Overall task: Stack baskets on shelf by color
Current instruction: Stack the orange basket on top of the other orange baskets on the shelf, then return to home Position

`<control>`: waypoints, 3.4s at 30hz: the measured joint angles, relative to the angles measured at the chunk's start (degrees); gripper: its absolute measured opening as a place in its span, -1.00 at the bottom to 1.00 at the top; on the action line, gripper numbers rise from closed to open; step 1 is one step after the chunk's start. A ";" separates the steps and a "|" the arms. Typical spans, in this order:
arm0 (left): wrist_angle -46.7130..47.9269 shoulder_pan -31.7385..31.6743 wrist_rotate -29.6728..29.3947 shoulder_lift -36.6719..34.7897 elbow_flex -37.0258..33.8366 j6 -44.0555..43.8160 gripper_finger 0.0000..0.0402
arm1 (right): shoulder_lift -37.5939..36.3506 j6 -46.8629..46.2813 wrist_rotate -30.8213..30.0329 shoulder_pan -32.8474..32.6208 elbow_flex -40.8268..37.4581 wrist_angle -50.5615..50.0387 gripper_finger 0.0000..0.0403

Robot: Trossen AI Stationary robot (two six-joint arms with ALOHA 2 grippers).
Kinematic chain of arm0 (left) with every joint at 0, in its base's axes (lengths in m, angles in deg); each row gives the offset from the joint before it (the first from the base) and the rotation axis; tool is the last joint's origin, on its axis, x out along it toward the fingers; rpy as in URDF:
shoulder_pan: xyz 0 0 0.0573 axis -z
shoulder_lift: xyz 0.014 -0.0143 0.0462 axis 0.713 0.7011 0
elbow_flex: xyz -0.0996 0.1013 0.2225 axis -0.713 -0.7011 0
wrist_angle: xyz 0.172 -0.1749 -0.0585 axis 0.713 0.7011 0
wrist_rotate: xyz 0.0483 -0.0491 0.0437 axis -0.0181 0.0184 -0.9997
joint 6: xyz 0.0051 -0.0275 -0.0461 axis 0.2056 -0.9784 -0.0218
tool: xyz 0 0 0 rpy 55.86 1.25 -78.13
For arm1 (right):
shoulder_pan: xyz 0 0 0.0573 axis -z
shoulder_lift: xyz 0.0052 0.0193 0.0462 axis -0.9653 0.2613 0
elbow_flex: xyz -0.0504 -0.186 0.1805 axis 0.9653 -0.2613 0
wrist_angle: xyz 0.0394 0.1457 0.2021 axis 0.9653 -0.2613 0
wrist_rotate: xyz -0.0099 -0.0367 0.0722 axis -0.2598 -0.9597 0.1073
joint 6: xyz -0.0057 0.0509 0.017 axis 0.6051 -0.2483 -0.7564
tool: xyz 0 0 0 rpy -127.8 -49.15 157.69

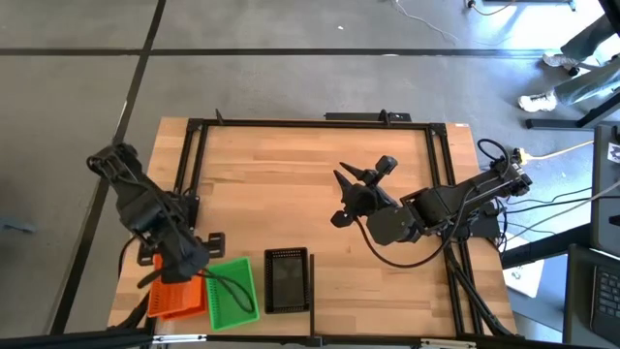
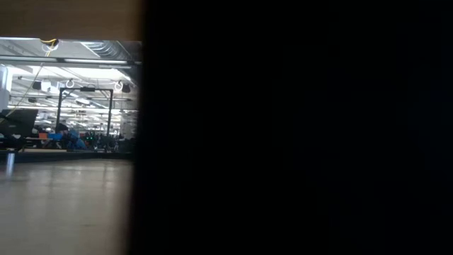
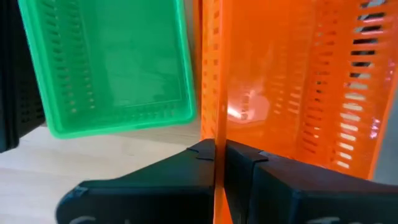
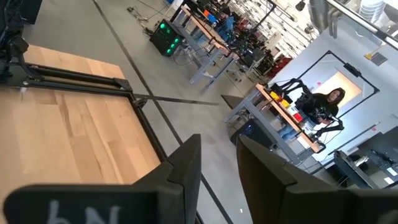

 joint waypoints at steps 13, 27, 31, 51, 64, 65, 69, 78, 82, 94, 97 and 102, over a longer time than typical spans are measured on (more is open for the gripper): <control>-3.03 1.64 -3.46 0.64 0.00 -11.05 -0.88 | 0.00 0.01 -0.04 0.00 0.00 -0.19 -0.47; -1.99 1.89 -1.61 0.05 0.01 -16.91 -0.74 | 0.00 0.01 -0.04 0.00 0.00 -0.21 -0.47; -1.97 2.65 1.11 -0.24 0.00 -17.02 -0.78 | 0.00 0.02 -0.04 0.00 0.00 -0.21 -0.47; -2.04 2.84 -2.29 -0.30 9.43 -22.86 -0.92 | -0.04 0.84 26.56 -0.04 0.00 -0.21 -0.47; -4.21 0.21 2.37 2.21 8.44 -21.04 -0.99 | -0.04 -9.80 48.52 -0.02 0.00 0.08 -0.47; -4.19 -0.03 3.29 2.41 8.00 -21.28 -0.99 | -0.04 -9.81 48.52 0.00 0.00 0.08 -0.47; -3.93 -0.20 5.39 2.60 4.97 -23.93 -0.98 | -0.04 -9.59 48.54 0.00 0.00 0.09 -0.47; -2.93 1.60 5.61 2.60 3.80 -26.01 -0.99 | -0.04 -9.46 48.65 0.00 0.00 0.05 -0.47; -2.14 2.27 4.79 2.60 3.80 -27.38 -1.00 | -0.04 -9.44 48.65 0.00 0.00 0.05 -0.47; -2.03 2.25 4.47 2.62 0.11 -27.10 -1.00 | -0.04 -9.32 48.63 0.00 0.00 0.05 -0.47; -2.00 2.10 3.33 2.58 0.94 -27.12 -1.00 | -0.04 -9.22 48.64 0.00 0.00 0.03 -0.47; -2.20 2.03 2.13 2.56 5.62 -29.77 -1.00 | -0.04 -7.48 50.22 0.00 0.00 -0.27 -0.47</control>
